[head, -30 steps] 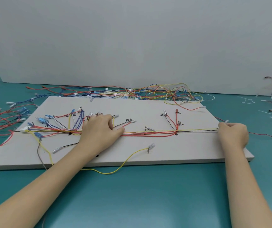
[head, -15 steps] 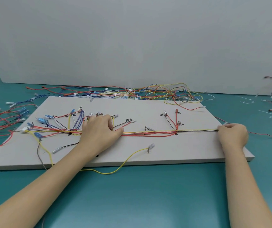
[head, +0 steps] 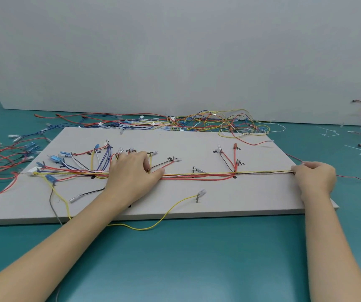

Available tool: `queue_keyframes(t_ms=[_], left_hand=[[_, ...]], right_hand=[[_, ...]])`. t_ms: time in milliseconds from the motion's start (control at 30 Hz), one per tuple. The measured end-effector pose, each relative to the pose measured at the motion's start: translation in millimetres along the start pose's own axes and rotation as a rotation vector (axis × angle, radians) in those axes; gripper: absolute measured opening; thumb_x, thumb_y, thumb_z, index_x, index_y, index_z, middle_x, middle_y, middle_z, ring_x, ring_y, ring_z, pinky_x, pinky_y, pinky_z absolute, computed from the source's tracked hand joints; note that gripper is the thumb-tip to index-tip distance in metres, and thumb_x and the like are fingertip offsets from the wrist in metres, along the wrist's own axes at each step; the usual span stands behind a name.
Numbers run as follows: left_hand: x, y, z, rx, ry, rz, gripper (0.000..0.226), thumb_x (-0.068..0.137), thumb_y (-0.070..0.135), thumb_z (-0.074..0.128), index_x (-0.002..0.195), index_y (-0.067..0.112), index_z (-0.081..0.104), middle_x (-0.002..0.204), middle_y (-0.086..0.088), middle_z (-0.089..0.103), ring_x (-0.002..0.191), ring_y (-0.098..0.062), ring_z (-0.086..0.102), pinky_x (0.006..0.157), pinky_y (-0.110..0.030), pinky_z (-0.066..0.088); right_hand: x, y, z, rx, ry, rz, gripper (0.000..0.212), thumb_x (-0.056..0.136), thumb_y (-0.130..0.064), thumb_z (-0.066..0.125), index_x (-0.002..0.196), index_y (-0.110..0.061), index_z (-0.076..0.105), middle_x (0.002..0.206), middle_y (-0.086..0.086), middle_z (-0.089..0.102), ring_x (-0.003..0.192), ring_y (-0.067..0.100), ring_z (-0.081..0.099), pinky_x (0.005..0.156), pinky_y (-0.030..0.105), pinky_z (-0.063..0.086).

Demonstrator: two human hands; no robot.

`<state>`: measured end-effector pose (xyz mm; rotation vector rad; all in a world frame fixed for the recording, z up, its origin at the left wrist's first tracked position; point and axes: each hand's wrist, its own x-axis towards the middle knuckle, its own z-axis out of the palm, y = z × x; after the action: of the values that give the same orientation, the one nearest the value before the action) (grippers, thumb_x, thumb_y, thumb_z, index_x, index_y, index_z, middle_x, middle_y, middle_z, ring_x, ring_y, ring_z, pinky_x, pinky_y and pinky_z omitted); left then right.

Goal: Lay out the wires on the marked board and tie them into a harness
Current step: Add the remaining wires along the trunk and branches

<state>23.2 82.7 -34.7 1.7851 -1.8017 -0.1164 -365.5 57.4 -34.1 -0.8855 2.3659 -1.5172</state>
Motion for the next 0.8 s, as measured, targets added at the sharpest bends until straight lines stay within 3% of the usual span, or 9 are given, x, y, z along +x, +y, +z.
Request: queue_keyframes(t_ms=[267,500,633,800], left_hand=[[-0.5,-1.0,0.4,-0.013,0.005,0.008,0.035,0.08,0.052,0.063,0.067,0.023,0.049,0.076,0.009,0.053,0.091,-0.024,0.05,0.082,-0.038,0.04],[-0.2,-1.3,0.7,-0.016,0.007,0.011,0.035,0.08,0.052,0.064,0.068,0.023,0.049,0.075,0.01,0.052,0.09,-0.023,0.049,0.08,-0.037,0.038],[-0.8,-2.0,0.5,-0.017,0.005,0.007,0.034,0.08,0.051,0.064,0.068,0.024,0.048,0.076,0.011,0.052,0.091,-0.023,0.049,0.081,-0.037,0.038],[-0.4,-1.4,0.0,-0.022,0.004,0.003,0.033,0.08,0.052,0.064,0.069,0.024,0.049,0.077,0.01,0.054,0.091,-0.023,0.05,0.082,-0.038,0.039]], right_hand=[[-4.0,-3.3,-0.2,0.021,0.013,0.021,0.031,0.079,-0.006,0.063,0.109,-0.014,0.068,0.114,0.01,0.065,0.099,0.033,0.062,0.092,0.047,0.051],[-3.7,-3.8,-2.1,-0.017,-0.008,0.012,0.032,0.082,-0.005,0.064,0.114,-0.005,0.064,0.122,0.015,0.062,0.107,0.035,0.059,0.094,0.044,0.049],[-6.3,-4.5,-3.1,-0.101,0.012,-0.047,0.036,0.087,-0.006,0.064,0.121,-0.006,0.053,0.135,0.02,0.042,0.085,0.031,0.049,0.08,0.033,0.037],[-5.6,-4.1,-4.4,-0.196,-0.041,-0.124,0.019,0.087,-0.005,0.062,0.103,0.0,0.071,0.117,0.022,0.063,0.116,0.035,0.051,0.091,0.041,0.045]])
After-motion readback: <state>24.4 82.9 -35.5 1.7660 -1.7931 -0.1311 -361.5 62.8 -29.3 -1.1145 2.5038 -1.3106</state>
